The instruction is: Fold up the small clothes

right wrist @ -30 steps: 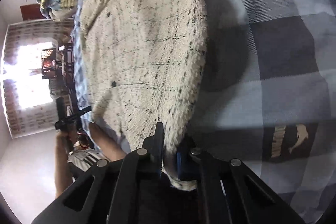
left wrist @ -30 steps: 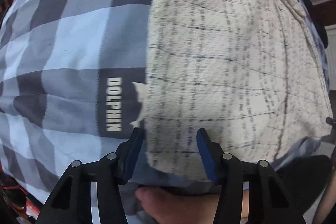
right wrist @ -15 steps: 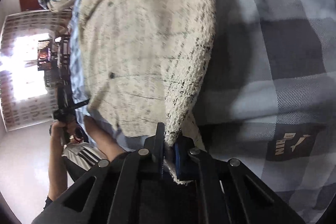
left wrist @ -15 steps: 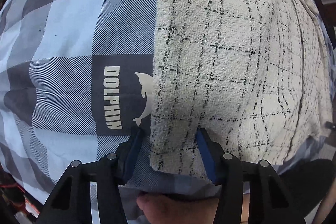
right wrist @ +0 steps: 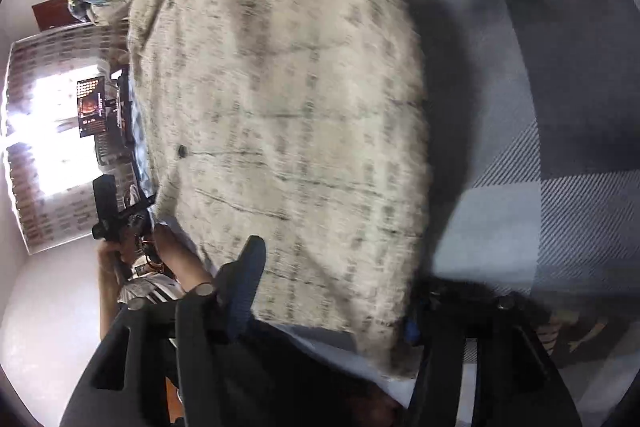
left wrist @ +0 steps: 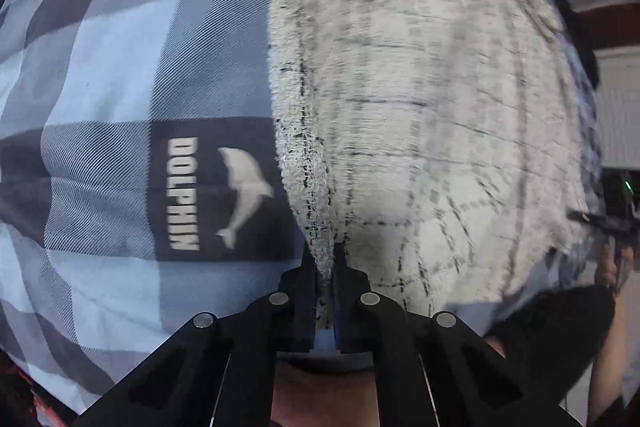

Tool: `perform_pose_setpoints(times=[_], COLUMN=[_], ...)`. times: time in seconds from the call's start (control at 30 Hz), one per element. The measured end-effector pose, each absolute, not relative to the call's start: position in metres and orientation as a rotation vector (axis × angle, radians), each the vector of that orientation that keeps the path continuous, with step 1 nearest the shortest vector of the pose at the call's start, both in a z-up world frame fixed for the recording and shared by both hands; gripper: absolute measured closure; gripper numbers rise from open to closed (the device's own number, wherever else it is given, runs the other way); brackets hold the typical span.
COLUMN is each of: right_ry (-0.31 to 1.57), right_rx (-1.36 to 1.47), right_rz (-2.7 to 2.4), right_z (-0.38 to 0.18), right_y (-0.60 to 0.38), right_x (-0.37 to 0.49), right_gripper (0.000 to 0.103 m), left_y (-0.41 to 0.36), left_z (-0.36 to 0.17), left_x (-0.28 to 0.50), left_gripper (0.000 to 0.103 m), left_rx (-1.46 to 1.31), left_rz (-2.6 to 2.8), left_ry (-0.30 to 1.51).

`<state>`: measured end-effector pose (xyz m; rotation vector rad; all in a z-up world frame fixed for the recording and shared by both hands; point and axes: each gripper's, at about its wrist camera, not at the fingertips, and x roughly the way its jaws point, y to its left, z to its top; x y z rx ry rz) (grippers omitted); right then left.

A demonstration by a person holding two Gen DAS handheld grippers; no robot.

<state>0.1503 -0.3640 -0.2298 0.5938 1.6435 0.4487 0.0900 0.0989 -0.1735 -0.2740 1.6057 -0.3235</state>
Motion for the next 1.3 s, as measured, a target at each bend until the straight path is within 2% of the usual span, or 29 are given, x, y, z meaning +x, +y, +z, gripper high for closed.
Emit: perform_pose_setpoints(times=[0.23, 0.33, 0.43, 0.6, 0.77, 1.3], right_ry=[1.512, 1.435, 1.399, 1.347, 1.213, 0.951], right_rx=[0.694, 0.792, 0.762, 0.76, 0.87, 1.027], right_rz=[0.403, 0.468, 0.479, 0.483, 0.594, 0.771], right_z=[-0.176, -0.153, -0.135, -0.115, -0.091, -0.022], right_y=[-0.379, -0.382, -0.372, -0.367, -0.373, -0.356], right_x=[0.131, 0.111, 0.101, 0.096, 0.085, 0.028], right_gripper=[0.098, 0.1, 0.1, 0.101, 0.101, 0.101], left_y=[0.125, 0.121, 0.111, 0.11, 0.132, 0.178], left_z=[-0.1, -0.073, -0.064, -0.053, -0.02, 0.047], left_x=[0.077, 0.065, 0.058, 0.052, 0.036, -0.045], left_gripper=[0.098, 0.098, 0.098, 0.099, 0.099, 0.099], left_rx=[-0.593, -0.585, -0.544, -0.636, -0.756, -0.995], left_rz=[-0.427, -0.469, -0.446, -0.466, -0.53, -0.691], left_ry=[1.408, 1.371, 1.363, 1.301, 1.149, 0.924])
